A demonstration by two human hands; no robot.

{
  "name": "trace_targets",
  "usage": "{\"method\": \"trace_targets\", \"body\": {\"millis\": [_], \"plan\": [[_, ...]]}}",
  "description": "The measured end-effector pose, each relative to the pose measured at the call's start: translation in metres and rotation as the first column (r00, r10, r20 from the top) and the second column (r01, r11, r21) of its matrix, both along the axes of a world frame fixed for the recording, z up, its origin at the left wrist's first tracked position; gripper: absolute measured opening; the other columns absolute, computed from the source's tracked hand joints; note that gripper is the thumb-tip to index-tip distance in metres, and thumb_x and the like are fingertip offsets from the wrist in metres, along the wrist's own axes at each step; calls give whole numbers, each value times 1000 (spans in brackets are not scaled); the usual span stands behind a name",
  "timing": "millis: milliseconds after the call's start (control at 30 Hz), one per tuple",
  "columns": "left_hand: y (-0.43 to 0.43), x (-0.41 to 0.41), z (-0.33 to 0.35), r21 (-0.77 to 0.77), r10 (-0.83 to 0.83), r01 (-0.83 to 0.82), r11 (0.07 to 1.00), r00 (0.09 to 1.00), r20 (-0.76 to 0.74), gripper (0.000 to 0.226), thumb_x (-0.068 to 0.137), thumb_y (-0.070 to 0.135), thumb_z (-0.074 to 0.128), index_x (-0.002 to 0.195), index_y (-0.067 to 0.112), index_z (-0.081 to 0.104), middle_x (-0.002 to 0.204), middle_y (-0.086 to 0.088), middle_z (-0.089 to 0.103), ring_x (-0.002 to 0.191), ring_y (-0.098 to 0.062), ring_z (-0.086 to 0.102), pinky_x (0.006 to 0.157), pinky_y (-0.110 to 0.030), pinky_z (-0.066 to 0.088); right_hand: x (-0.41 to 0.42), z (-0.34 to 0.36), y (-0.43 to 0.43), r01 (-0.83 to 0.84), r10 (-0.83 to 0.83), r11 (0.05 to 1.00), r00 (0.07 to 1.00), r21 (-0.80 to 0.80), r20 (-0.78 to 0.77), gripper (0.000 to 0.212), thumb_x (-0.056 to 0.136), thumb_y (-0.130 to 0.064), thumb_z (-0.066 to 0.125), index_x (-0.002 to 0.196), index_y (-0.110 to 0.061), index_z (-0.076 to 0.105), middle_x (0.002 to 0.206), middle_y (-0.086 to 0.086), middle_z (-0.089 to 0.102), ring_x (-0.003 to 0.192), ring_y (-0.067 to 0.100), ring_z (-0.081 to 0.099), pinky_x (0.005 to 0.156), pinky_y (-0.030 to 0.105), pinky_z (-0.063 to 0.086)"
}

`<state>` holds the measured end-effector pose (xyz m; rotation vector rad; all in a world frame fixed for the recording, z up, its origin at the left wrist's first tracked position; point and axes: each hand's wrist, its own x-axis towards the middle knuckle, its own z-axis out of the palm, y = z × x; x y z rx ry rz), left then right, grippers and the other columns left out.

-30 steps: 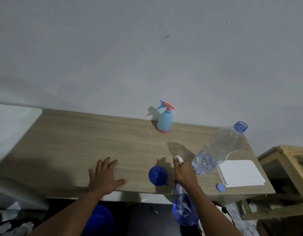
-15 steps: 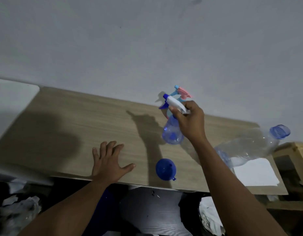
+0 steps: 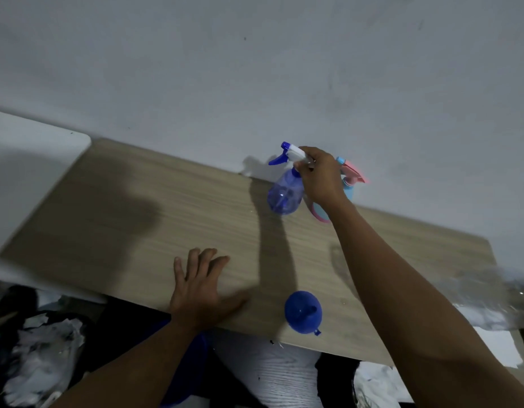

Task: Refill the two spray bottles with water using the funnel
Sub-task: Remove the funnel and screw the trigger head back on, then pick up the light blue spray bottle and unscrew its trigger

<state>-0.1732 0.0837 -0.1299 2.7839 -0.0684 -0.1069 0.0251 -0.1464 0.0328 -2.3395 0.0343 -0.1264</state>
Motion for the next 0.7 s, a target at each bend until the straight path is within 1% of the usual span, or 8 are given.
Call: {"method": "trace_targets", "body": {"millis": [167, 267, 367, 433, 500, 567, 633, 700], "plan": [[2, 0, -1, 25, -6, 7, 1000, 1000, -11, 100, 59, 98, 40, 140, 39, 42, 153, 7, 33, 148, -29, 18, 117, -61, 5, 6, -2, 5, 16, -16, 1000, 1000, -13, -5, 33, 95, -10, 57, 126, -18, 64, 113, 8, 68, 97, 24, 65, 90, 45, 56], [4, 0, 0, 14, 6, -6, 1000, 1000, -11, 100, 59, 99, 40, 141, 41, 40, 153, 9, 31, 148, -27, 16, 118, -59, 2, 0, -1, 0, -17, 21, 991, 1000, -133, 22, 56, 92, -21, 67, 144, -19, 49, 135, 10, 60, 119, 26, 57, 101, 41, 49], [3, -2, 0, 27, 11, -10, 1000, 1000, -21, 96, 62, 96, 41, 141, 42, 38, 153, 11, 28, 149, -25, 13, 119, -57, -2, -23, -3, -8, 29, 29, 960, 980, -280, 198, 69, 86, -33, 74, 147, -20, 43, 140, 5, 51, 122, 23, 52, 91, 34, 47], [2, -3, -3, 23, 17, -17, 1000, 1000, -22, 91, 63, 92, 46, 139, 42, 42, 151, 11, 31, 147, -24, 16, 119, -58, 0, -49, -10, -14, 100, -18, 964, 949, -247, 316, 57, 89, -35, 70, 140, -22, 48, 135, 1, 50, 119, 18, 54, 82, 29, 49], [1, 2, -8, -4, 31, -31, 999, 999, 6, 82, 66, 86, 50, 134, 40, 48, 146, 11, 37, 143, -22, 25, 118, -59, 4, -76, -27, -24, 164, -103, 975, 934, -153, 342, 44, 92, -33, 67, 132, -21, 53, 131, -1, 51, 113, 15, 56, 79, 29, 54], [-6, 10, -8, -69, 29, -25, 997, 997, 67, 70, 72, 76, 52, 130, 38, 53, 139, 11, 45, 135, -20, 35, 116, -59, 13, -99, -50, -39, 225, -202, 973, 942, -58, 269, 36, 93, -30, 65, 126, -20, 55, 124, -1, 54, 102, 14, 58, 76, 34, 57], [-24, 25, 1, -157, -23, 44, 987, 991, 132, 61, 78, 67, 53, 129, 35, 55, 132, 11, 52, 128, -18, 43, 112, -52, 27, -115, -70, -58, 300, -300, 954, 942, 28, 153, 33, 94, -26, 64, 125, -16, 58, 119, 1, 57, 93, 12, 59, 76, 38, 57], [-54, 47, 18, -343, -73, 120, 932, 987, 145, 55, 80, 58, 60, 127, 30, 58, 127, 9, 58, 120, -14, 51, 104, -42, 41, -121, -80, -77, 399, -406, 912, 911, 94, 71, 30, 96, -23, 62, 124, -12, 60, 118, 6, 62, 91, 14, 60, 80, 40, 56]]}}
